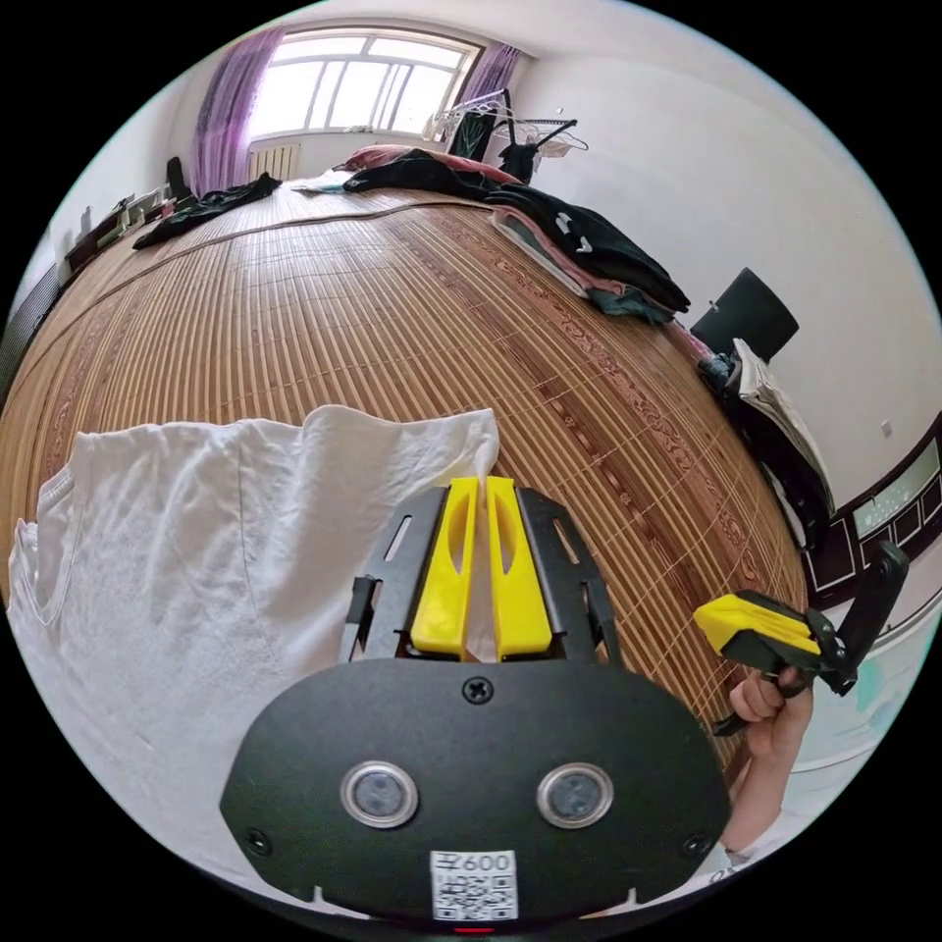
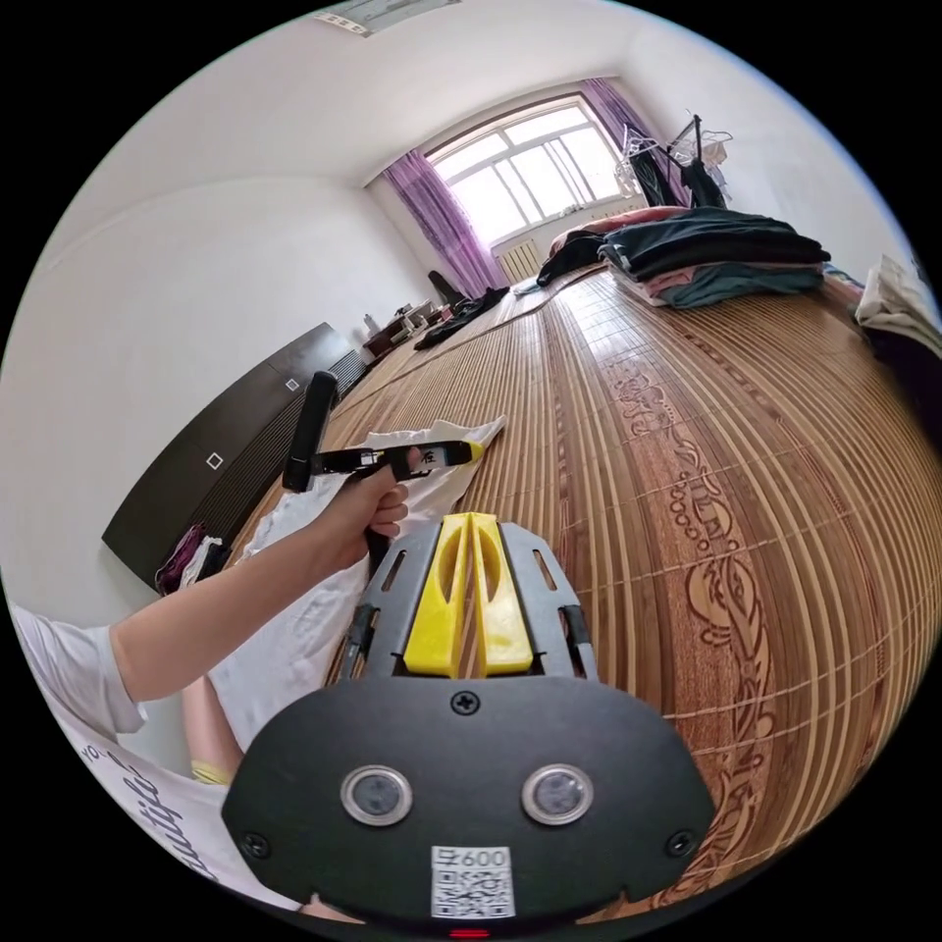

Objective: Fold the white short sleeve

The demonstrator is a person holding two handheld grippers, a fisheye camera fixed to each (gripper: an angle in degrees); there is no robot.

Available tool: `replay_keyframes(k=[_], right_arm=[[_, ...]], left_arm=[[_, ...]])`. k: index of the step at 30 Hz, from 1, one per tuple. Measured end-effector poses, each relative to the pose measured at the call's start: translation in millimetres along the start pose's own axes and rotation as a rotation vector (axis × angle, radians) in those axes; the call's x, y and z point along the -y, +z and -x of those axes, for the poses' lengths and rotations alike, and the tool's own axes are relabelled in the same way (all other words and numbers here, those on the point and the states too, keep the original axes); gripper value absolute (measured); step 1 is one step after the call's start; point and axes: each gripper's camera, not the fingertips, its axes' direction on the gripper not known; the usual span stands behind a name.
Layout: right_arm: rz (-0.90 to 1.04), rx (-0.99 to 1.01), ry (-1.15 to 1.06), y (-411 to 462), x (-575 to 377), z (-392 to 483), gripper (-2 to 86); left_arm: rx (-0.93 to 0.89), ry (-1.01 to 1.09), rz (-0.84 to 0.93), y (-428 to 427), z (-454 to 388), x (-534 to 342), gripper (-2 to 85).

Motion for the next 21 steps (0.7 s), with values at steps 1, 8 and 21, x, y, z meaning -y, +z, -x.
replay_keyframes(k=[1, 8, 21], right_arm=[[0.006, -0.005, -0.001, -1.6, 1.9, 4.9, -0.8], [0.016, 0.007, 0.025, -15.1, 8.2, 24.1, -0.8], [0.039, 0.02, 0.039, -33.7, 9.8, 53.2, -0.9]], left_arm=[[0.02, 0.01, 0.0, -2.0, -5.8, 0.9, 2.0], [0.149, 0.074, -0.001, -13.0, -43.0, 3.7, 2.3], [0.109, 0.054, -0.004, -46.2, -55.7, 7.7, 2.4]])
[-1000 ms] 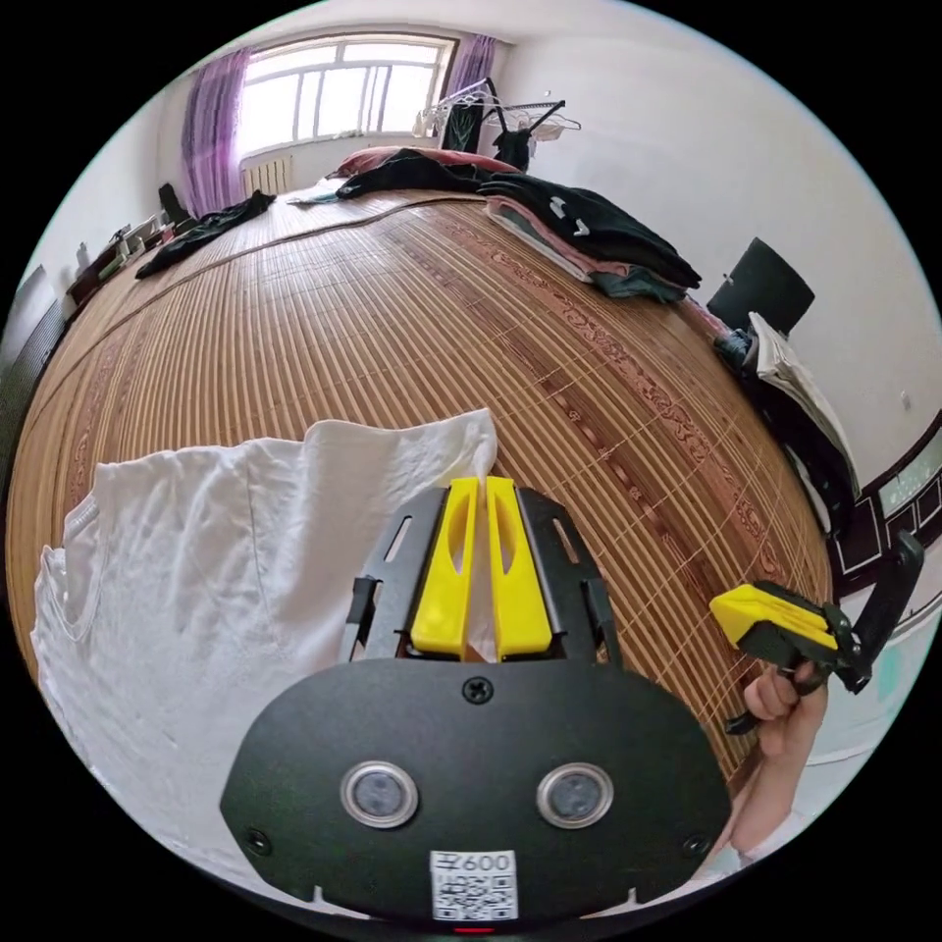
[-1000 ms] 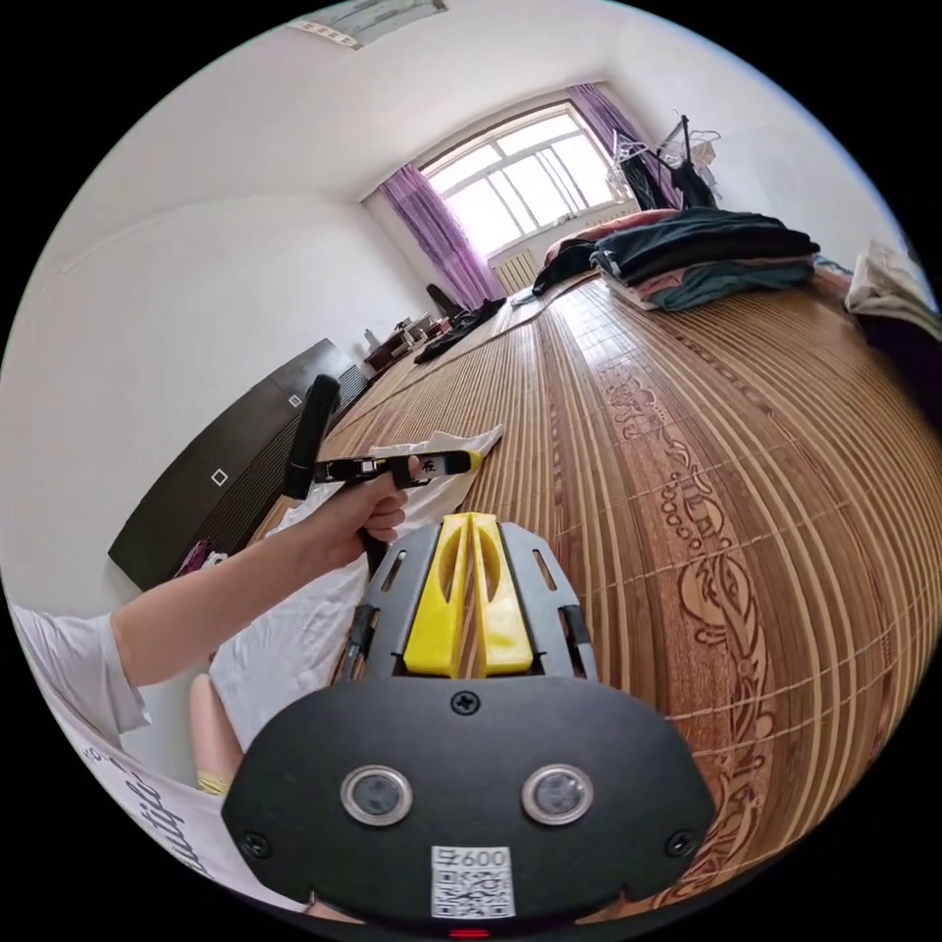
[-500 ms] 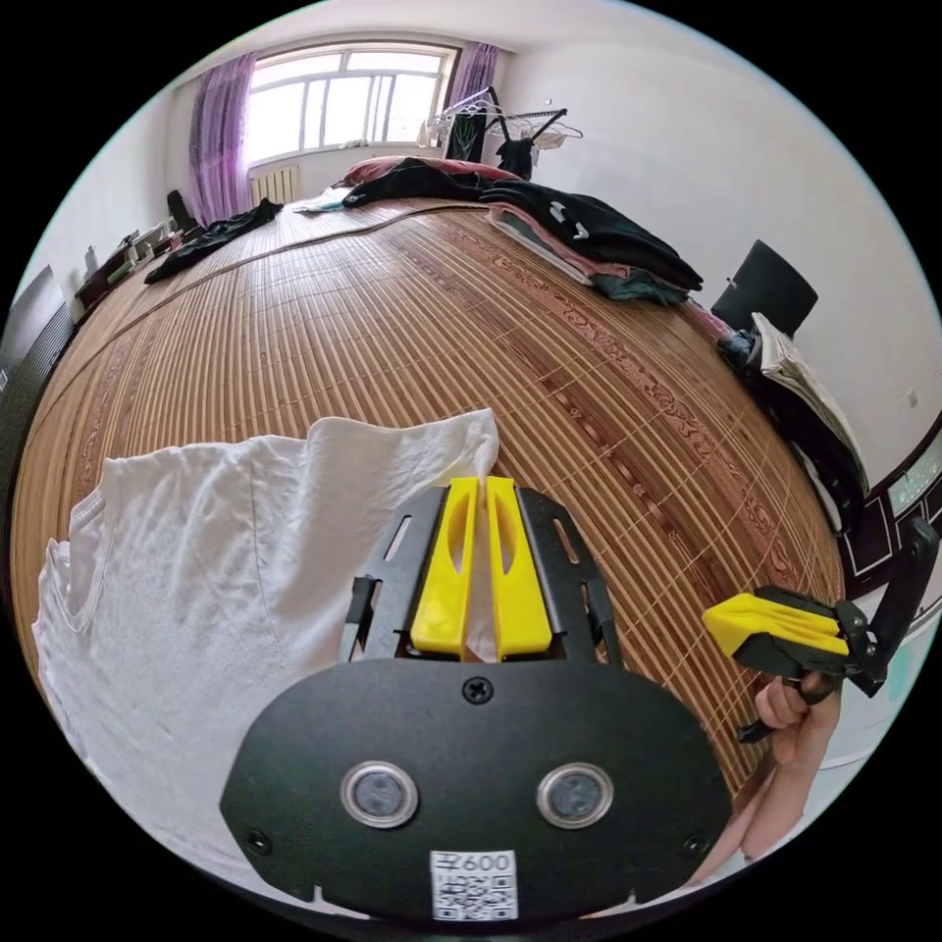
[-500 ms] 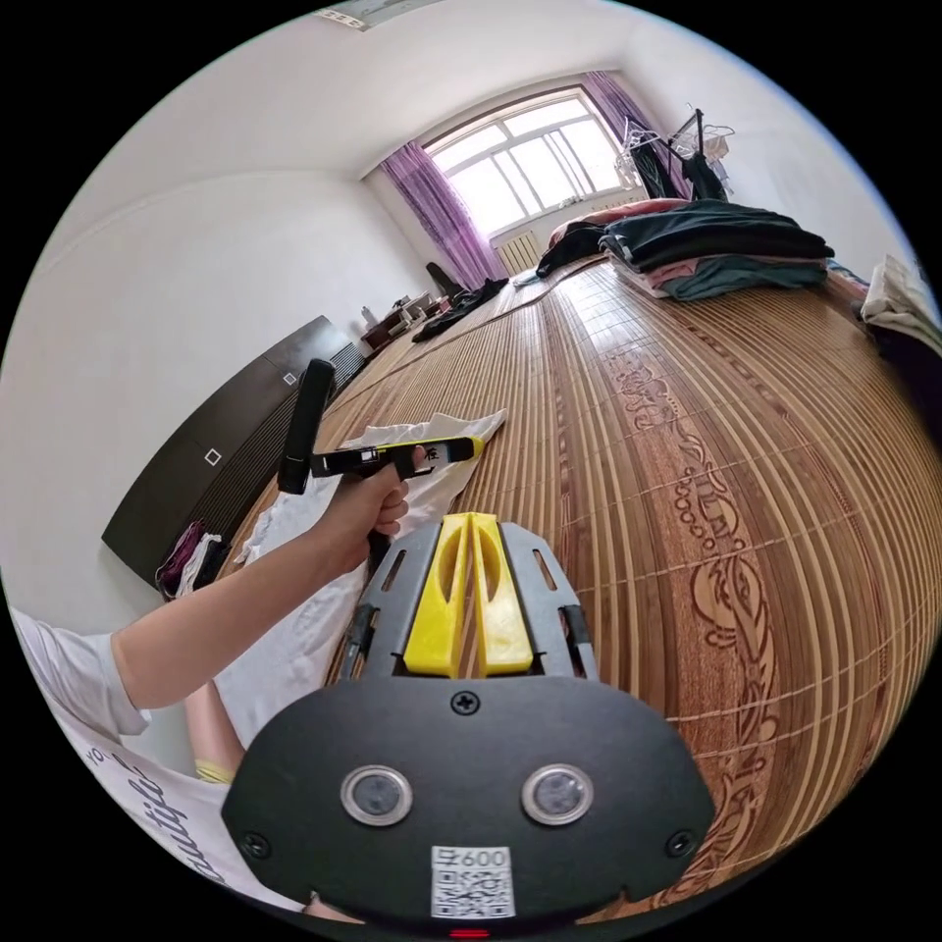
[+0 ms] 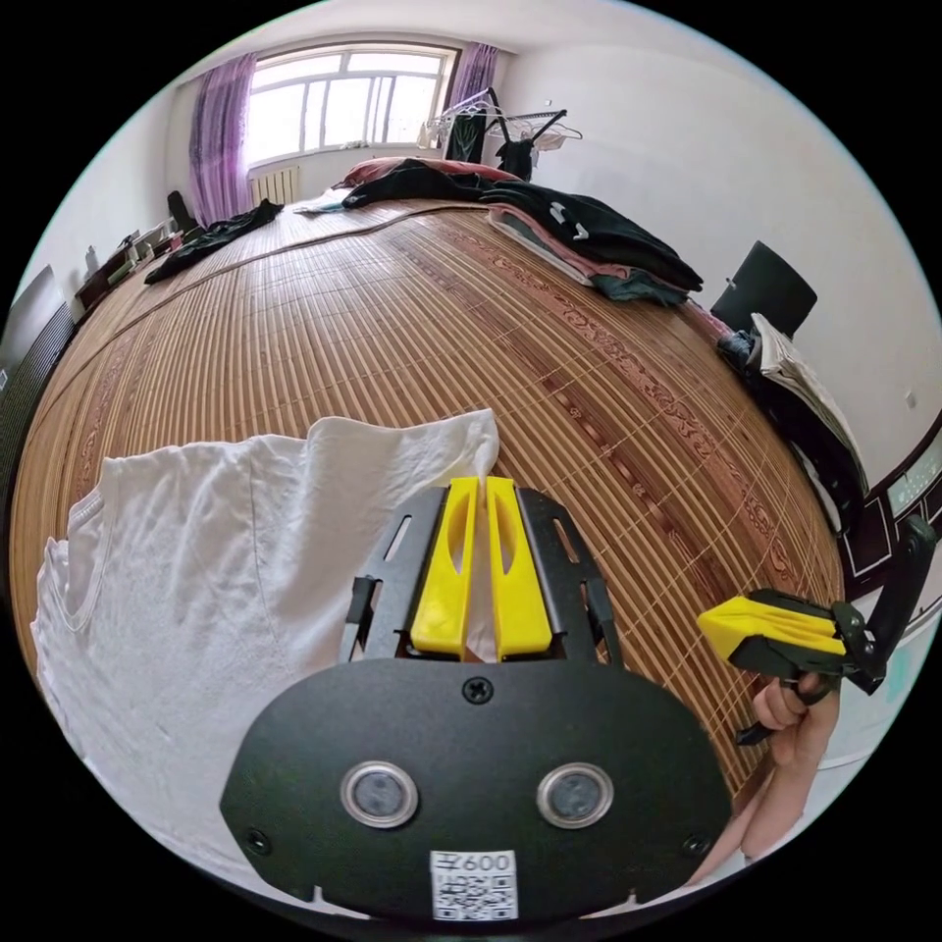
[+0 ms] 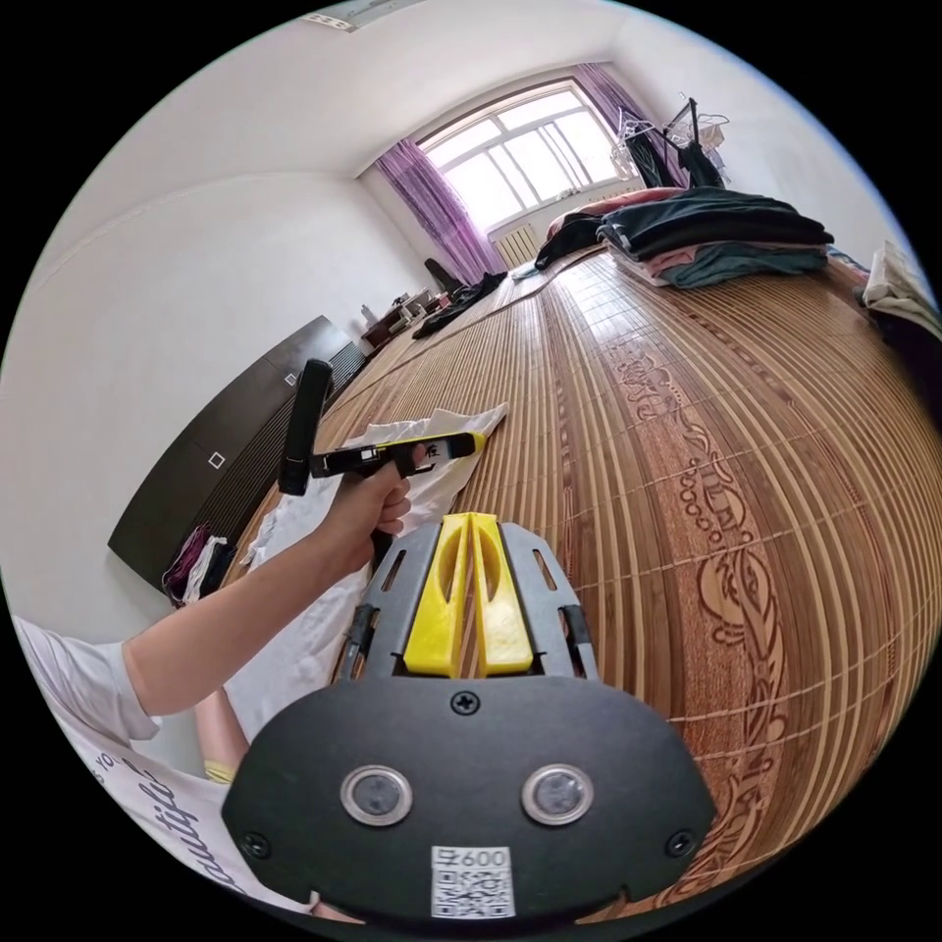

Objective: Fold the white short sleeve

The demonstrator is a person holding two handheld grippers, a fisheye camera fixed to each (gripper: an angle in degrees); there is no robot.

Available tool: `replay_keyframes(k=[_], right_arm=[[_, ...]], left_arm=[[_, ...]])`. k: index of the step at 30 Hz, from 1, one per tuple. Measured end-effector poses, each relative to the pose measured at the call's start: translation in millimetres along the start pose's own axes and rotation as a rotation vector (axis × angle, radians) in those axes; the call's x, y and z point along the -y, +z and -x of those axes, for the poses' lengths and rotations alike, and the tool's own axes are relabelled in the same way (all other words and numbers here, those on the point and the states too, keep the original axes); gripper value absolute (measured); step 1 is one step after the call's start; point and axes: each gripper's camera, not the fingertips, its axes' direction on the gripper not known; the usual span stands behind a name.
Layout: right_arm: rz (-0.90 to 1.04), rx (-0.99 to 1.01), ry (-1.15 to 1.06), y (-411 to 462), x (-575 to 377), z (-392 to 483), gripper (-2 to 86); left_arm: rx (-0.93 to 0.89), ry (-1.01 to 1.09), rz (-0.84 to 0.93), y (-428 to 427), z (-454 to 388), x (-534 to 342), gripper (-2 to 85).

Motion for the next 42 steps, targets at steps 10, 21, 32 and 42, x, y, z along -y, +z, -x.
replay_keyframes(k=[10, 21, 32, 42], right_arm=[[-0.009, 0.007, 0.032, -8.5, -4.0, 13.6, -0.9], [0.072, 0.01, -0.06, 5.3, -16.1, 56.4, -0.8], [0.055, 0.059, 0.012, -5.3, -26.6, 47.2, -0.9], [0.092, 0.045, -0.024, -2.0, -30.3, 60.6, -0.9]], left_arm=[[-0.042, -0.021, 0.001, -35.8, 2.6, 3.6, 1.9], [-0.243, -0.209, -0.113, -154.1, 55.3, 10.9, 2.1], [-0.461, -0.377, -0.181, -289.8, 195.4, -44.9, 2.5], [-0.581, -0.471, -0.39, -317.4, 252.7, -111.0, 2.4]])
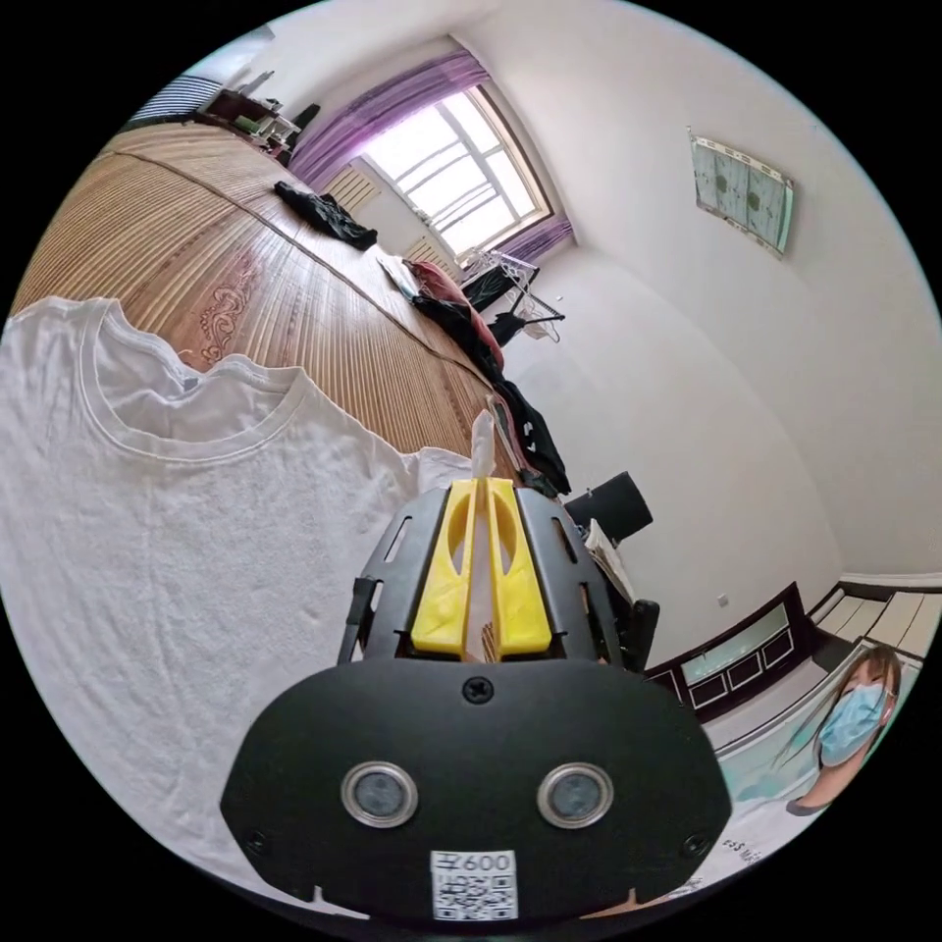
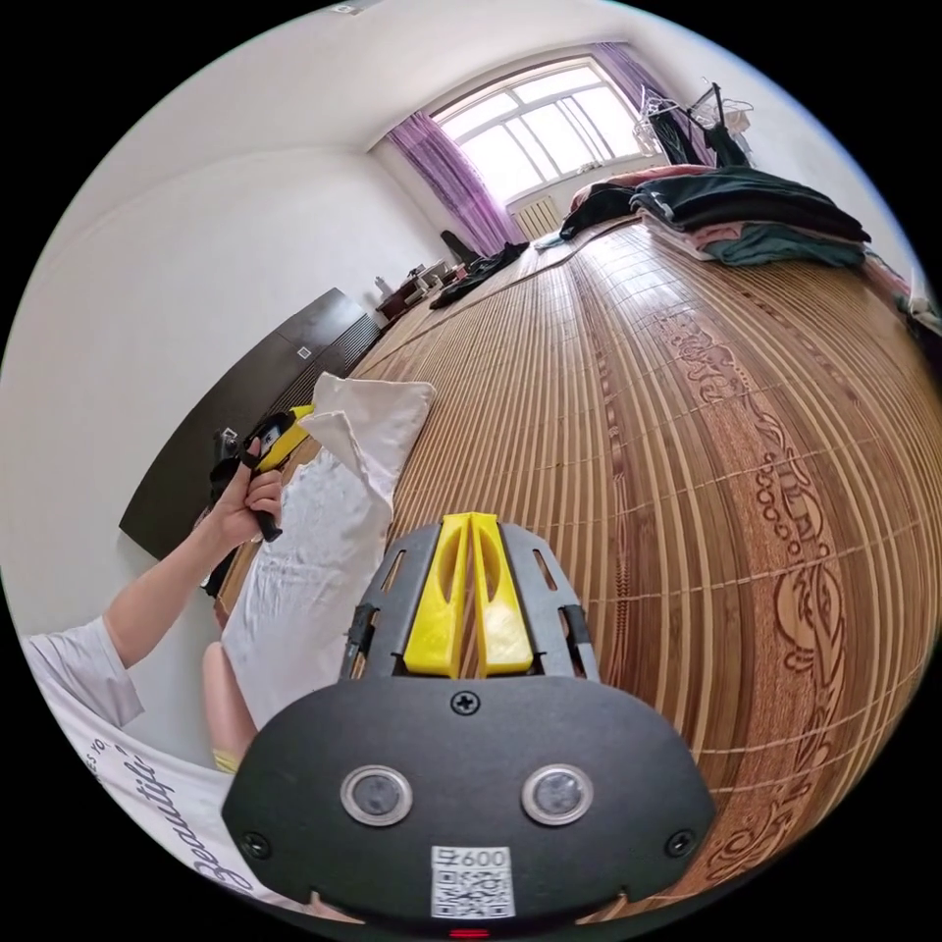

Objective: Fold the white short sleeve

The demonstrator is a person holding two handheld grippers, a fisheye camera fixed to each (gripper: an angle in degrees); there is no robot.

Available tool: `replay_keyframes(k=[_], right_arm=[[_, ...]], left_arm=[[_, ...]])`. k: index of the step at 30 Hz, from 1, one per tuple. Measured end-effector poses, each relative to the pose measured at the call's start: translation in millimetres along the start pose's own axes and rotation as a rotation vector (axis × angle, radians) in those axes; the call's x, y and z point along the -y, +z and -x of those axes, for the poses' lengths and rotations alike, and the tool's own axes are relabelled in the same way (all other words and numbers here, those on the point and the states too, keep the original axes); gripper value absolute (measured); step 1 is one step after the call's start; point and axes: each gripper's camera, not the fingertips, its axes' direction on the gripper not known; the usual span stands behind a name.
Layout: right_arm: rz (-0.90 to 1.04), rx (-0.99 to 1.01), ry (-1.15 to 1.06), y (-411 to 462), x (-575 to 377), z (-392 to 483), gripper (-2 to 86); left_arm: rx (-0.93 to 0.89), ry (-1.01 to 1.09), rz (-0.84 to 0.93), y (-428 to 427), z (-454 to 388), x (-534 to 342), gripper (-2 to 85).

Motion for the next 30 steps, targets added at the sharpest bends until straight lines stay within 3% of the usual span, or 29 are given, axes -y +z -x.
replay_keyframes(k=[4, 15, 19, 23, 30], right_arm=[[0.004, 0.002, -0.005, -0.7, -1.6, 2.3, -0.9], [-0.005, 0.021, 0.013, -7.3, -3.7, -0.6, -0.9], [-0.004, 0.021, 0.011, -9.2, -2.5, 0.0, -0.9], [0.002, 0.022, 0.01, -10.7, -0.2, 0.1, -0.9], [0.001, 0.031, 0.019, -15.4, 4.6, -3.9, -0.9]], left_arm=[[0.027, -0.043, 0.076, 1.2, 9.9, 0.9, 2.2], [0.052, -0.217, 0.049, -15.0, 30.9, -0.1, 3.4], [0.147, -0.239, 0.042, -28.7, 26.6, 1.5, 7.3], [0.276, -0.092, 0.111, -27.6, -7.7, 12.5, 10.1], [0.227, 0.146, 0.312, 11.8, -77.4, 4.6, 12.0]])
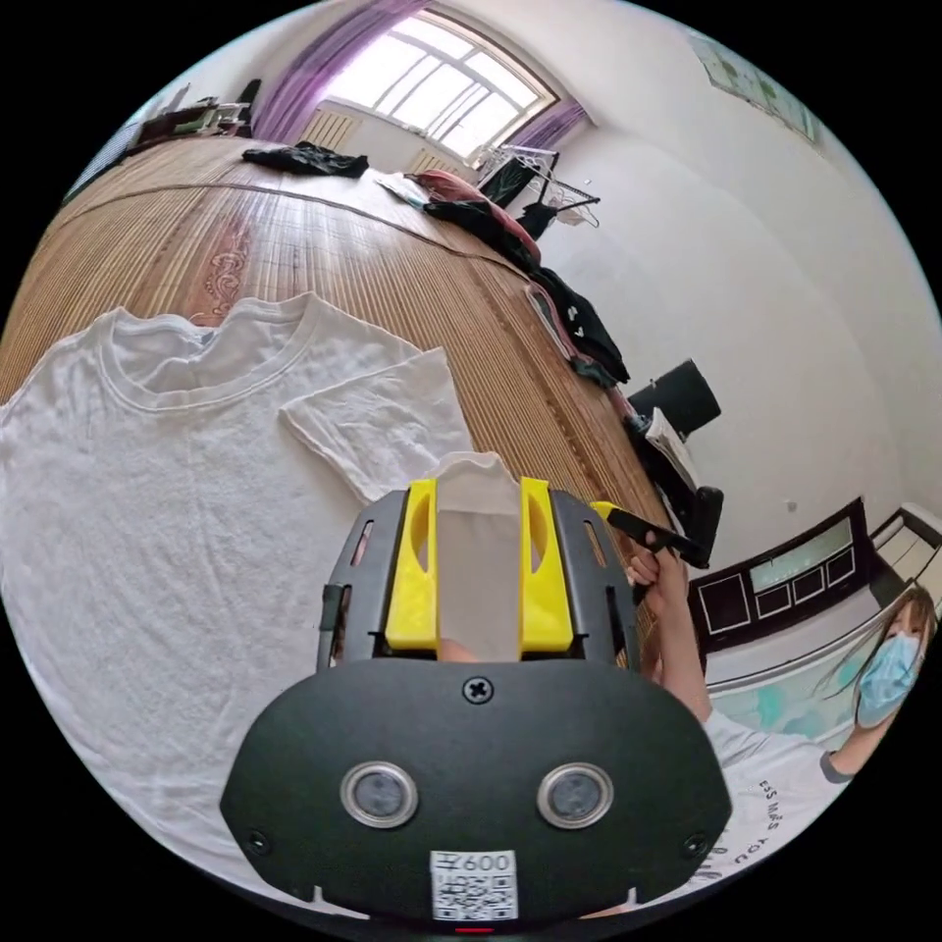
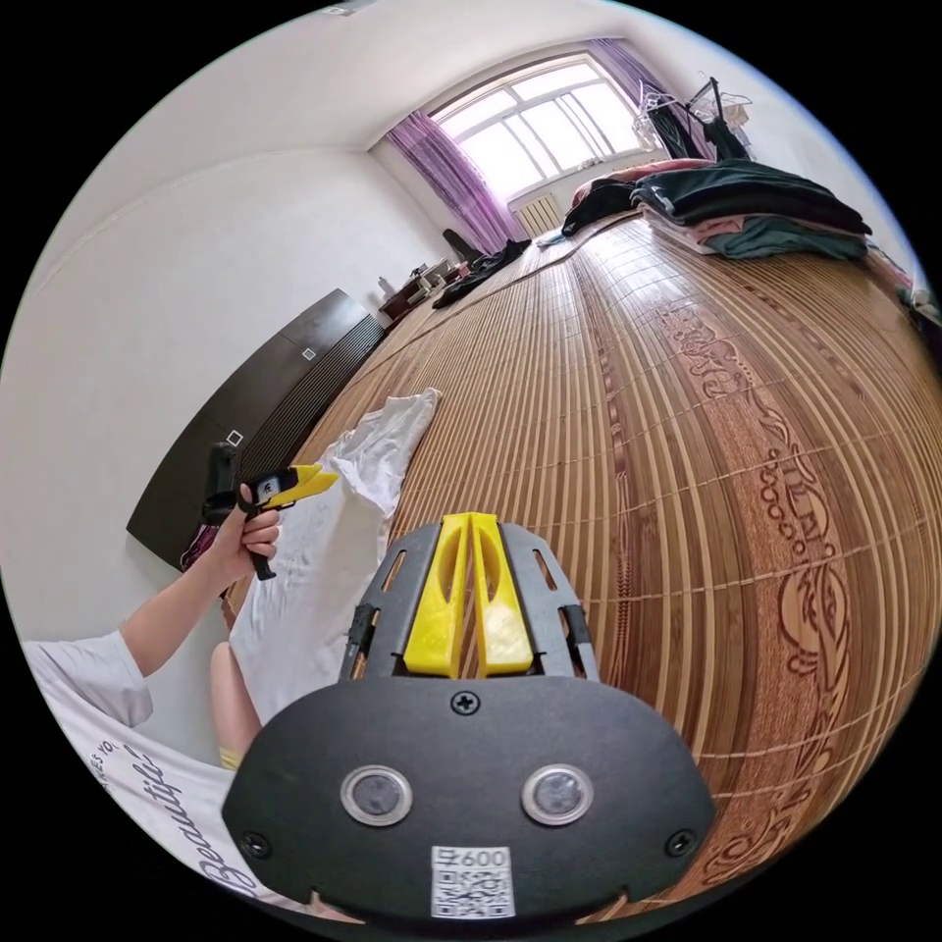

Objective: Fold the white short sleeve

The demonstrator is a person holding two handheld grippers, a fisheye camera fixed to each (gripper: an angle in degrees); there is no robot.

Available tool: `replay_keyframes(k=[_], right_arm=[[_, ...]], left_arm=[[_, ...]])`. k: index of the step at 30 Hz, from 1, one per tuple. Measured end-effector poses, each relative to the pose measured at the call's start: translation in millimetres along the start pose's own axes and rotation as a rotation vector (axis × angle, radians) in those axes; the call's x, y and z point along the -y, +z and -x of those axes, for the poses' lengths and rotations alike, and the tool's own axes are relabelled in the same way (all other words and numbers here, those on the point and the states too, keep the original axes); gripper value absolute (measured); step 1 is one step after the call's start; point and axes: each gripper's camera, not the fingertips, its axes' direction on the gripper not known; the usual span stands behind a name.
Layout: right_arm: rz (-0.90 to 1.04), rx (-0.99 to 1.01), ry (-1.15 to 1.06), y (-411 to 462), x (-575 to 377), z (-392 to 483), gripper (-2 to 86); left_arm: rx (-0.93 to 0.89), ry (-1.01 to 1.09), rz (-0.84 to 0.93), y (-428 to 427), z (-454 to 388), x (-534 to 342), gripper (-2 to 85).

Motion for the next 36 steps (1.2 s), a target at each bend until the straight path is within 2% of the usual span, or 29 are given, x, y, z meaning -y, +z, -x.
replay_keyframes(k=[3, 5, 9, 14, 22, 24, 27, 29, 32, 36], right_arm=[[-0.008, 0.001, 0.008, -4.0, 2.2, -2.4, -0.9], [-0.004, 0.004, 0.012, -5.4, 5.3, -4.3, -0.9], [0.009, 0.018, 0.019, -6.5, 10.7, -8.8, -0.9], [0.005, 0.048, 0.045, -13.3, 17.4, -19.6, -0.9], [0.018, 0.048, 0.038, -18.0, 29.6, -24.6, -0.9], [0.025, 0.04, 0.031, -18.0, 32.5, -24.3, -0.8], [0.031, 0.042, 0.029, -19.5, 36.5, -27.0, -0.8], [0.028, 0.052, 0.035, -21.8, 39.9, -32.2, -0.8], [0.033, 0.069, 0.048, -22.6, 45.1, -40.7, -0.8], [0.035, 0.078, 0.051, -23.2, 51.8, -48.4, -0.8]], left_arm=[[-0.032, 0.027, -0.035, -2.0, -16.9, 6.8, 12.5], [-0.073, -0.062, -0.003, 3.5, -16.0, 18.9, 13.2], [0.01, -0.154, 0.055, 17.6, -15.3, 32.1, 13.4], [-0.066, -0.254, 0.034, 30.9, -4.2, 25.1, 2.7], [-0.142, -0.351, -0.028, 19.1, 16.6, -29.2, 1.3], [-0.144, -0.311, -0.018, 19.0, 18.1, -30.7, 1.8], [-0.031, -0.098, -0.001, 16.5, -0.8, -5.6, 6.1], [0.012, 0.065, -0.008, 20.2, -16.6, 26.3, 11.8], [-0.067, 0.114, 0.102, 45.0, -10.6, 71.6, 13.3], [-0.088, 0.001, 0.214, 81.9, 10.5, 103.3, 14.3]])
